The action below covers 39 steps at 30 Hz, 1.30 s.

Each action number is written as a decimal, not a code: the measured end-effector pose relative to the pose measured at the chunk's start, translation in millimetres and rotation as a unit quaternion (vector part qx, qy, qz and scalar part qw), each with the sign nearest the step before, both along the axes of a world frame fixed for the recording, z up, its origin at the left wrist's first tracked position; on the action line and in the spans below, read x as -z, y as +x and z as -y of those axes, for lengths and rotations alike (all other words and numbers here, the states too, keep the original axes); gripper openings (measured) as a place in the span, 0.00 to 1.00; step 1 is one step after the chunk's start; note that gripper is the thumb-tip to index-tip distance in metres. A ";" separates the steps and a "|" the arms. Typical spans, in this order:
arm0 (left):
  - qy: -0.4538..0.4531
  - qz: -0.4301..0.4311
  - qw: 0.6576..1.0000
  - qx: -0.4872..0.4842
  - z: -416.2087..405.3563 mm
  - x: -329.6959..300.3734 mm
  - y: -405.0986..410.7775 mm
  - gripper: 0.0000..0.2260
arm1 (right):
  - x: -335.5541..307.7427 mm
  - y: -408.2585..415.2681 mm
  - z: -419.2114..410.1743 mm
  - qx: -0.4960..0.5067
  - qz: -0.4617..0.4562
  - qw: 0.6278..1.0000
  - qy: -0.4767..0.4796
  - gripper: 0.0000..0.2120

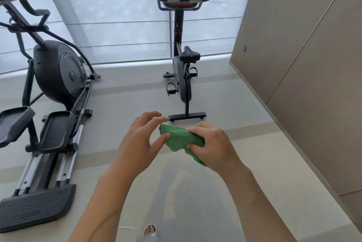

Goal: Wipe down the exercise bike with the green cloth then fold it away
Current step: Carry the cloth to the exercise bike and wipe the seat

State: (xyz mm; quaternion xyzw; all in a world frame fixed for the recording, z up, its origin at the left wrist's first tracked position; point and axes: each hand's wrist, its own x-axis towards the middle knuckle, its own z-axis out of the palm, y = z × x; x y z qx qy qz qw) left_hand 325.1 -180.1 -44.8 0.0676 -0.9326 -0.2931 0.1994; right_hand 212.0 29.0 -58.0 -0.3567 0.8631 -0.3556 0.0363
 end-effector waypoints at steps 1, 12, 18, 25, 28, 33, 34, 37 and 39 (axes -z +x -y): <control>0.001 0.001 1.000 0.007 16.9 -1.9 -7.4 0.16 | -1.7 -6.2 14.5 0.007 -0.004 1.000 0.005 0.15; 0.011 0.010 1.000 0.019 157.1 -8.7 -78.2 0.15 | -9.7 -60.3 142.9 0.039 -0.053 0.997 0.030 0.18; 0.013 0.000 0.999 0.035 191.3 4.3 -109.0 0.15 | -2.5 -94.6 177.1 0.041 -0.057 0.997 0.035 0.18; 0.010 0.002 1.000 0.016 218.8 10.2 -176.8 0.15 | 4.5 -178.2 193.6 0.052 -0.068 0.996 0.037 0.16; 0.006 0.004 1.000 0.007 221.6 10.0 -219.9 0.15 | 4.8 -228.3 199.2 0.047 -0.073 0.996 0.034 0.16; 0.005 0.012 1.000 -0.005 218.8 4.4 -297.7 0.14 | -1.2 -316.0 202.9 0.039 -0.075 0.996 0.027 0.17; 0.002 0.014 1.000 -0.009 217.7 2.9 -314.0 0.14 | -2.3 -333.9 202.9 0.037 -0.074 0.996 0.024 0.17; 0.000 0.017 1.000 -0.020 214.5 -0.6 -358.9 0.15 | -5.1 -383.4 203.1 0.038 -0.078 0.996 0.022 0.19; 0.006 0.020 0.999 -0.027 211.3 -1.2 -390.4 0.14 | -4.9 -415.1 202.2 0.032 -0.076 0.996 0.022 0.19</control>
